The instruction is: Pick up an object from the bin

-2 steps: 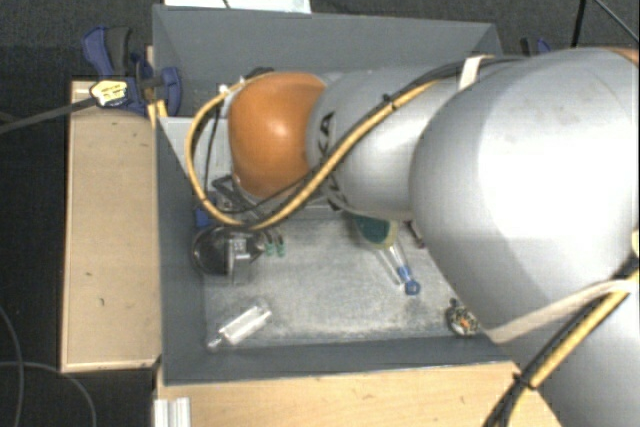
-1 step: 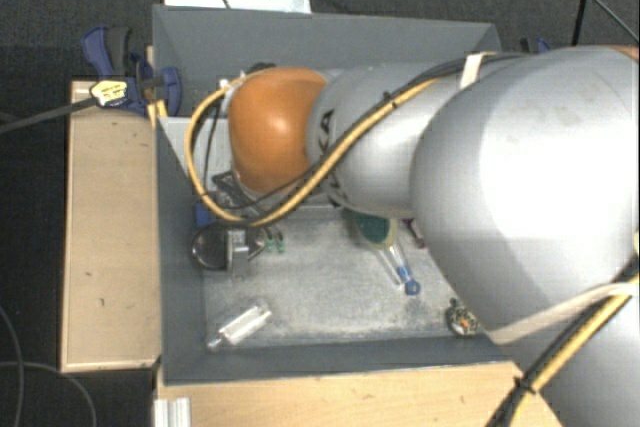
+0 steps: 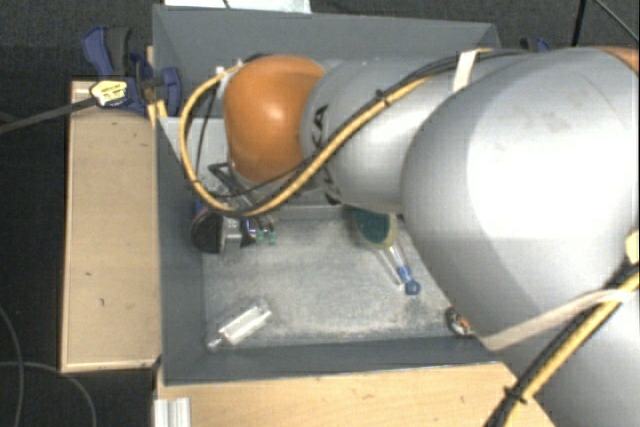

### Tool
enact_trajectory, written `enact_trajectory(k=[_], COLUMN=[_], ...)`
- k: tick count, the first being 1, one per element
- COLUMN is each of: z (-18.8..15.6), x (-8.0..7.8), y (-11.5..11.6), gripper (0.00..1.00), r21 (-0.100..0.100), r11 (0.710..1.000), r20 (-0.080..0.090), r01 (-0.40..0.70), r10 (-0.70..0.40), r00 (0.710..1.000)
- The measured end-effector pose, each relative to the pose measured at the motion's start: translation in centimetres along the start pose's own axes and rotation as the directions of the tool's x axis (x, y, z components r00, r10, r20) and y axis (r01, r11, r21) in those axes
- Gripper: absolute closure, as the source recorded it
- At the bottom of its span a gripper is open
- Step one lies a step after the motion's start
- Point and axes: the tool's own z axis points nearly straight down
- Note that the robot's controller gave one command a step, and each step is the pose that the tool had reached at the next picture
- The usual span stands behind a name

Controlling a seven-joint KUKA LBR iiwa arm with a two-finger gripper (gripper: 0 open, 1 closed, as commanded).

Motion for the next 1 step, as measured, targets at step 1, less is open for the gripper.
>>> enact_trajectory(k=[1], z=[-12.71], x=[2.52], y=[-1.0], gripper=[1.0], r21=[-0.002], r11=[0.999], r20=[0.002], r01=[0.046], r10=[-0.046], r00=[0.999])
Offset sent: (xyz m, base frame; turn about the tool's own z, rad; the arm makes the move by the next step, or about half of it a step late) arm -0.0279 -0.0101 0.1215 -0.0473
